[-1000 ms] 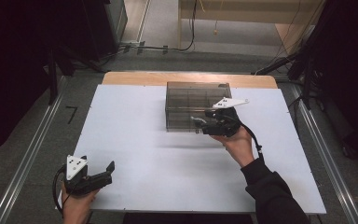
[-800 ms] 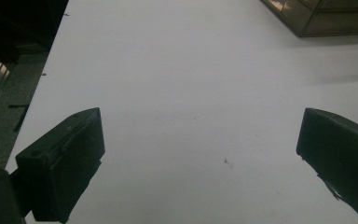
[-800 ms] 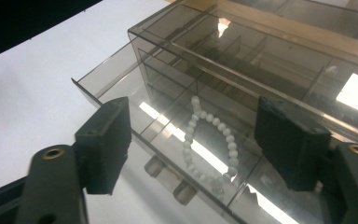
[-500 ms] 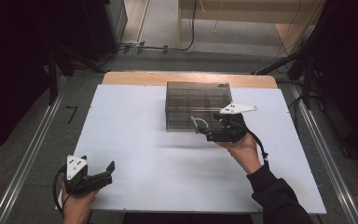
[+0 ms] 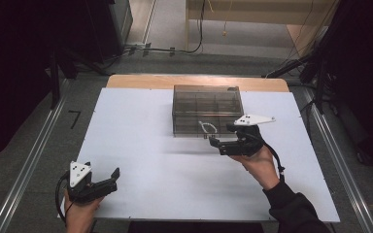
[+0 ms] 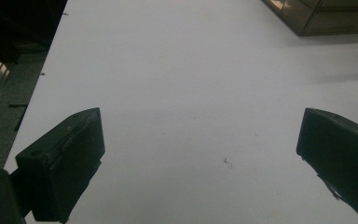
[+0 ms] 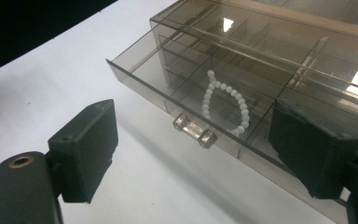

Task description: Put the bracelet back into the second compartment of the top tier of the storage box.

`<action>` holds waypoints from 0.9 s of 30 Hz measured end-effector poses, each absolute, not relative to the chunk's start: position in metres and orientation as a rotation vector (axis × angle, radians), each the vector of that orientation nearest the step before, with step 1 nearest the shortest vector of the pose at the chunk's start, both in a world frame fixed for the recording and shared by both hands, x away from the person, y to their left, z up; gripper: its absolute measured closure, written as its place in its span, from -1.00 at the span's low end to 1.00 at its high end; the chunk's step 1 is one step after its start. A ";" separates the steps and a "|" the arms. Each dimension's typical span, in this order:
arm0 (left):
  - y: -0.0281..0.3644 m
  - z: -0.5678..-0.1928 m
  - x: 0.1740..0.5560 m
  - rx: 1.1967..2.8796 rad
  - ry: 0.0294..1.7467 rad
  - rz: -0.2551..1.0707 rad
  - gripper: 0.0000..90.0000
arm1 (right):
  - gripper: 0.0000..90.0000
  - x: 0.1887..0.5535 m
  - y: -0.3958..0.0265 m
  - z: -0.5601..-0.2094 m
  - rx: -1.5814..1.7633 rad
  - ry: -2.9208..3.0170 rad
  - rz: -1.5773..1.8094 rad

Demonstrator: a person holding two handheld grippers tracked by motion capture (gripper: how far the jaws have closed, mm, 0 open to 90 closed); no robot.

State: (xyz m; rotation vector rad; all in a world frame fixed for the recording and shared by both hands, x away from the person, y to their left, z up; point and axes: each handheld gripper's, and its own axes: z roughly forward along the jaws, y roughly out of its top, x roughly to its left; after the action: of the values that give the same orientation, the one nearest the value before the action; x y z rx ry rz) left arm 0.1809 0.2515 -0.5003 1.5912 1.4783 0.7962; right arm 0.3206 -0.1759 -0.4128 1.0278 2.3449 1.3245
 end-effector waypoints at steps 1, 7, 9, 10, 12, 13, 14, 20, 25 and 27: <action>0.251 -0.500 0.181 1.590 1.479 0.796 -0.97 | -0.68 0.320 -0.177 -0.413 1.026 2.344 1.326; 0.251 -0.500 0.181 1.592 1.479 0.796 -0.97 | -0.68 0.315 -0.183 -0.414 1.033 2.337 1.331; 0.251 -0.500 0.181 1.594 1.480 0.796 -0.97 | -0.68 0.315 -0.185 -0.415 1.038 2.341 1.325; 0.251 -0.500 0.181 1.594 1.481 0.797 -0.97 | -0.68 0.314 -0.185 -0.416 1.042 2.341 1.327; 0.251 -0.500 0.181 1.592 1.482 0.797 -0.97 | -0.68 0.314 -0.188 -0.418 1.054 2.340 1.321; 0.251 -0.500 0.181 1.592 1.483 0.796 -0.97 | -0.68 0.314 -0.189 -0.419 1.057 2.339 1.321; 0.251 -0.501 0.181 1.593 1.483 0.796 -0.97 | -0.68 0.313 -0.191 -0.420 1.061 2.340 1.321; 0.251 -0.501 0.181 1.593 1.483 0.796 -0.97 | -0.68 0.311 -0.196 -0.423 1.079 2.340 1.316; 0.251 -0.501 0.181 1.593 1.483 0.796 -0.97 | -0.68 0.310 -0.201 -0.426 1.095 2.341 1.305; 0.251 -0.501 0.181 1.593 1.482 0.795 -0.97 | -0.68 0.309 -0.202 -0.427 1.094 2.341 1.304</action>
State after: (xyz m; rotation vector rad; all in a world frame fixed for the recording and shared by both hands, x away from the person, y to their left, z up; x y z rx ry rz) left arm 0.1811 0.2514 -0.5005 1.5931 1.4823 0.7955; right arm 0.3090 -0.2020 -0.4268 1.0940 2.3405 1.3040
